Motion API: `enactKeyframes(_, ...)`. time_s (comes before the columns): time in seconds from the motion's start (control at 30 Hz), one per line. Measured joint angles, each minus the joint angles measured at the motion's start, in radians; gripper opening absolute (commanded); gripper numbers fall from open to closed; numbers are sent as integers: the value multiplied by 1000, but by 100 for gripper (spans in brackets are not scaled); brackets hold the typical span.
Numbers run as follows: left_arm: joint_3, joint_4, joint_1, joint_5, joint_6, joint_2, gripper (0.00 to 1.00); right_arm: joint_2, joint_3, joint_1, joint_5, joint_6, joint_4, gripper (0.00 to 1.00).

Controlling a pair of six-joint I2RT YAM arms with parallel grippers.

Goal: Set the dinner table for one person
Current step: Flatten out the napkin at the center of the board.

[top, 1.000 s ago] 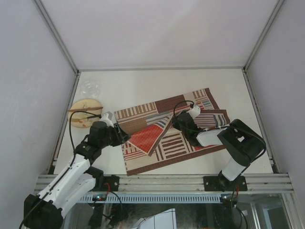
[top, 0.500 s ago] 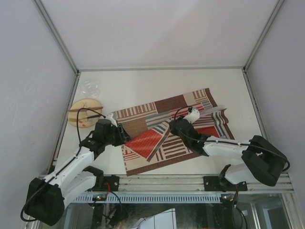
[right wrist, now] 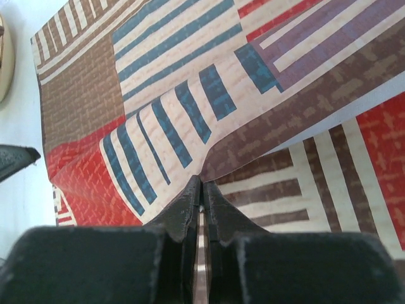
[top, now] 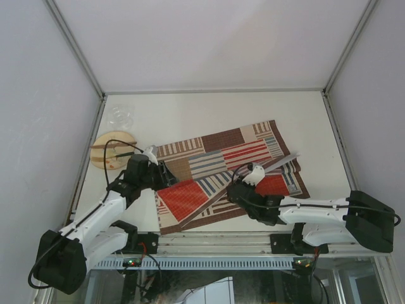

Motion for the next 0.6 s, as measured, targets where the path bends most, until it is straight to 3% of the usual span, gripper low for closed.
enactKeyframes(0.6, 66, 17, 0, 32, 8, 92, 45, -70, -2, 197, 105, 185, -198, 0)
